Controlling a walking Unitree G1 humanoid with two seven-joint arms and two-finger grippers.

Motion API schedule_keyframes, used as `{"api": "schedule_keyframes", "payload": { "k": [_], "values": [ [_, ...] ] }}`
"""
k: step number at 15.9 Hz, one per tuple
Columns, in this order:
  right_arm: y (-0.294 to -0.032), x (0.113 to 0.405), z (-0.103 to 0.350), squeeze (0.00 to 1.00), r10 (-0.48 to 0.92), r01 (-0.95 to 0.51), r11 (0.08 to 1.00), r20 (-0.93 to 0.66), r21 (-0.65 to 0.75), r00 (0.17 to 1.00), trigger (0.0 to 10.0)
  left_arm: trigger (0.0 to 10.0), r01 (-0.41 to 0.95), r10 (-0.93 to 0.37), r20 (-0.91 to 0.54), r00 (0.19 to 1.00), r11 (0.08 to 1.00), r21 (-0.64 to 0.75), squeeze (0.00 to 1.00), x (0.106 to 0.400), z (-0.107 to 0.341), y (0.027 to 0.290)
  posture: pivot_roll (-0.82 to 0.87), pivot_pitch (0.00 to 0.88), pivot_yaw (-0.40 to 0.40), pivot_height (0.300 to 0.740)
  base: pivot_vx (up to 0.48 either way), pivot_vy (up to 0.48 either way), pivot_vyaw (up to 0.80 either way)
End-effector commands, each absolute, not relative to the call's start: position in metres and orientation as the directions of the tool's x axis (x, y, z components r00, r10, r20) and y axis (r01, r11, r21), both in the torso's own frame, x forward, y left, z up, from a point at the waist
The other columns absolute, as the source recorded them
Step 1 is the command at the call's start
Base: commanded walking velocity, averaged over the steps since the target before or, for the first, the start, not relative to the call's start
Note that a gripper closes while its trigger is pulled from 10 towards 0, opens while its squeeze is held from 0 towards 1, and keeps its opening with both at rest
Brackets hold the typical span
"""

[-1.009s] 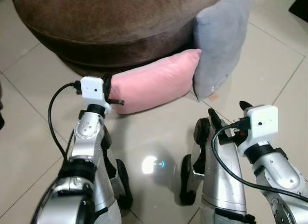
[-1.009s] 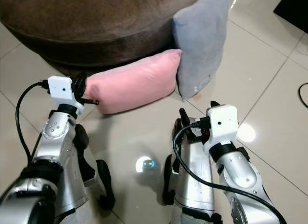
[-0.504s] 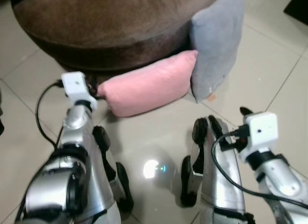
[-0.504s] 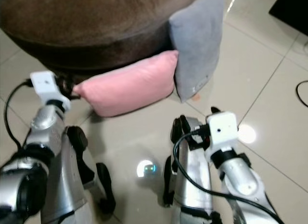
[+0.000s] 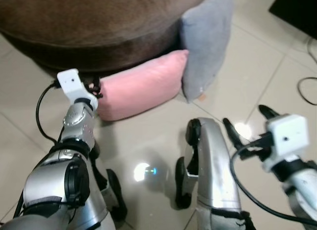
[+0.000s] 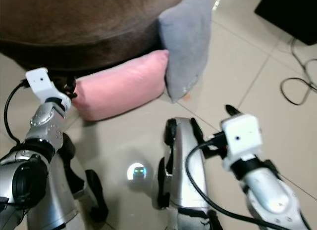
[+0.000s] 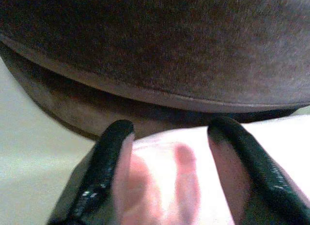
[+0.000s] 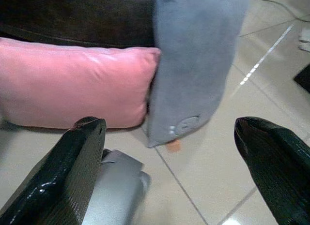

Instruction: Move the pillow to the sofa from floor

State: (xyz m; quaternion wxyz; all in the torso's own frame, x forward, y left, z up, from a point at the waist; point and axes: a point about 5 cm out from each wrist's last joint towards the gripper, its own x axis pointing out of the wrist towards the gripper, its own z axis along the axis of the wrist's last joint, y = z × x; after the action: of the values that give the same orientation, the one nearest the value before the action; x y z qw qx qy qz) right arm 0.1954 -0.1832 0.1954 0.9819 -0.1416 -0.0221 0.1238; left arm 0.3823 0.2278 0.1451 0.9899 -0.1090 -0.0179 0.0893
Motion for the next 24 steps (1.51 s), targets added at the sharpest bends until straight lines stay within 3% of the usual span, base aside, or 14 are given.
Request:
{"api": "schedule_keyframes", "payload": {
  "k": [1, 6, 8, 12, 13, 14, 17, 19, 24],
  "values": [
    [-0.185, 0.189, 0.198, 0.0, 0.257, -0.25, 0.925, -0.011, -0.285, 0.966, 10.0, 10.0, -0.208, 0.212, 0.005, 0.977, 0.962, -0.177, 1.0, 0.378, 0.139, 0.233, -0.34, 0.451, -0.103, 0.417, 0.0, 0.0, 0.0],
    [-0.186, 0.185, 0.198, 0.0, 0.261, -0.263, 0.927, -0.04, -0.266, 0.964, 10.0, 10.0, -0.302, 0.275, 0.178, 0.945, 0.941, 0.153, 1.0, 0.371, 0.142, 0.22, -0.33, 0.454, -0.116, 0.417, 0.0, 0.0, 0.0],
    [-0.185, 0.187, 0.199, 0.0, 0.269, -0.271, 0.926, -0.041, -0.263, 0.962, 10.0, 10.0, -0.322, 0.308, 0.133, 0.942, 0.942, 0.098, 1.0, 0.369, 0.134, 0.22, -0.33, 0.454, -0.119, 0.417, 0.0, 0.0, 0.0],
    [-0.186, 0.183, 0.203, 0.0, 0.277, -0.279, 0.919, -0.047, -0.279, 0.96, 10.0, 10.0, -0.35, 0.353, -0.027, 0.935, 0.911, -0.218, 1.0, 0.369, 0.123, 0.236, -0.36, 0.452, -0.129, 0.417, 0.0, 0.0, 0.0],
    [-0.186, 0.182, 0.203, 0.0, 0.279, -0.28, 0.918, -0.047, -0.281, 0.959, 10.0, 10.0, -0.358, 0.363, -0.032, 0.931, 0.896, -0.261, 0.77, 0.369, 0.125, 0.239, -0.36, 0.453, -0.13, 0.417, 0.0, 0.0, 0.0],
    [-0.186, 0.182, 0.204, 0.0, 0.282, -0.283, 0.916, -0.047, -0.284, 0.958, 10.0, 10.0, -0.366, 0.372, -0.031, 0.928, 0.888, -0.279, 0.0, 0.37, 0.127, 0.243, -0.37, 0.454, -0.131, 0.417, 0.0, 0.0, 0.0],
    [-0.187, 0.179, 0.207, 0.0, 0.288, -0.29, 0.91, -0.051, -0.295, 0.956, 10.0, 10.0, -0.374, 0.37, -0.068, 0.927, 0.887, -0.273, 0.0, 0.368, 0.125, 0.25, -0.38, 0.449, -0.135, 0.417, 0.0, 0.0, 0.0],
    [-0.186, 0.177, 0.21, 0.0, 0.301, -0.301, 0.901, -0.049, -0.311, 0.952, 10.0, 10.0, -0.316, 0.293, -0.118, 0.949, 0.894, -0.318, 0.0, 0.37, 0.12, 0.246, -0.4, 0.442, -0.145, 0.417, 0.0, 0.0, 0.0],
    [-0.187, 0.173, 0.213, 0.0, 0.312, -0.313, 0.893, -0.057, -0.325, 0.949, 10.0, 10.0, -0.397, 0.346, -0.199, 0.917, 0.846, -0.356, 0.0, 0.365, 0.111, 0.256, -0.42, 0.437, -0.153, 0.417, 0.0, 0.0, 0.0]
  ]
}}
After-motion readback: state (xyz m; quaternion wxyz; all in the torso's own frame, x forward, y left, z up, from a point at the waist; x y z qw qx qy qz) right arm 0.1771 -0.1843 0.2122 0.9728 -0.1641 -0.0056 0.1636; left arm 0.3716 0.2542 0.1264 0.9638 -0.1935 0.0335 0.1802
